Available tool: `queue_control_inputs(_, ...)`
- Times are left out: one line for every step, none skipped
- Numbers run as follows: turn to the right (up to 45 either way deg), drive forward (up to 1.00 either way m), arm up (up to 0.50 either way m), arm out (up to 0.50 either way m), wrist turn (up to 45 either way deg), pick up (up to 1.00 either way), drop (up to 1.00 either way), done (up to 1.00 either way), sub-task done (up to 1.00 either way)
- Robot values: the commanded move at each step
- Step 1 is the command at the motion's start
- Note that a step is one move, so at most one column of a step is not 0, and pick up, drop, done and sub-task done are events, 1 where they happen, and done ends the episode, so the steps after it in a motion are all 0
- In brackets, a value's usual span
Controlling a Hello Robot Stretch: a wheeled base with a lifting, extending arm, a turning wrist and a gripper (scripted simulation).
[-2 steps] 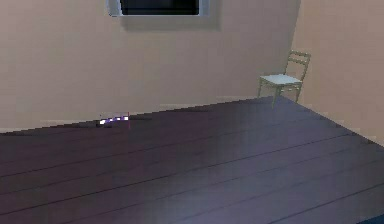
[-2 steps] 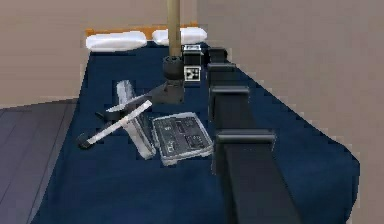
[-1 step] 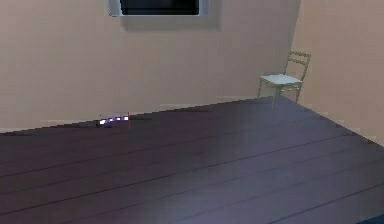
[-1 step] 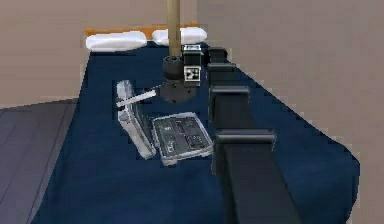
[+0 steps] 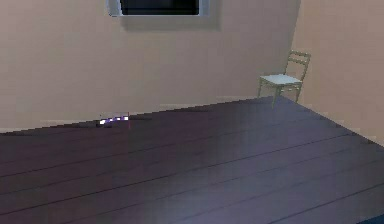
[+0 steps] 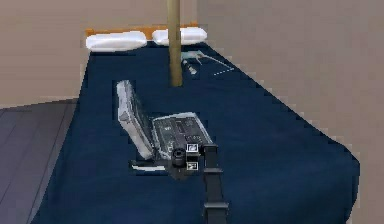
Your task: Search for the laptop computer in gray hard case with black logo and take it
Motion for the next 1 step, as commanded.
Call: queue_control_inputs(0.0,0.0,0.0,0.0,0.0,1.0,0.0,0.0,0.0)
